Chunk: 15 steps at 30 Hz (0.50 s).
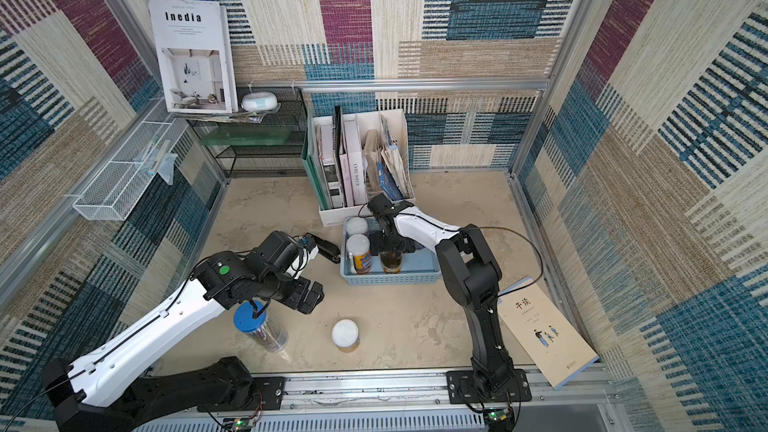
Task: Put the canned food in the basket
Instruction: Place the canned food in the basket.
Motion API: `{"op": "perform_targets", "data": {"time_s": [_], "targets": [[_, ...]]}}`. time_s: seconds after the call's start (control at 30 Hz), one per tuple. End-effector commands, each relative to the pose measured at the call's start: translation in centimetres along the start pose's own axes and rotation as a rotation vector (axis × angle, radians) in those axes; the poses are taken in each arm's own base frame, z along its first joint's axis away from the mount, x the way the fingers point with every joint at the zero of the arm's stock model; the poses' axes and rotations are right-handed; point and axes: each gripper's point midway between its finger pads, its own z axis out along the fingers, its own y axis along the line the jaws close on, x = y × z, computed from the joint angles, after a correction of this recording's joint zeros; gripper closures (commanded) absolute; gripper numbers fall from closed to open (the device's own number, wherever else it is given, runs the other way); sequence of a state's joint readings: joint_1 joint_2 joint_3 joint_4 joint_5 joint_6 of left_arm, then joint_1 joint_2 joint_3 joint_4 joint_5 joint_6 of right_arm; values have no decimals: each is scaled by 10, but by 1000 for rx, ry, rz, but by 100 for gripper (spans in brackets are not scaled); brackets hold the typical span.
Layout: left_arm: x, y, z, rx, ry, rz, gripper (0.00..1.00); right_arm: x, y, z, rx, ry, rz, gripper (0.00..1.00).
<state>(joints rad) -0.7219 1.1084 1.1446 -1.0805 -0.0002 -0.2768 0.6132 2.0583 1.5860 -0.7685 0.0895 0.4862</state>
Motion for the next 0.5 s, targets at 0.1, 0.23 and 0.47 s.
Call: {"op": "perform_targets", "data": {"time_s": [0.1, 0.23, 0.47], "targets": [[6, -15, -17, 90, -44, 2, 1, -16, 11, -46, -73, -124, -17, 2], [14, -23, -23, 128, -56, 14, 1, -13, 16, -71, -106, -159, -42, 1], [29, -48, -41, 138, -131, 120, 1, -9, 21, -122, -143, -238, -113, 1]]}}
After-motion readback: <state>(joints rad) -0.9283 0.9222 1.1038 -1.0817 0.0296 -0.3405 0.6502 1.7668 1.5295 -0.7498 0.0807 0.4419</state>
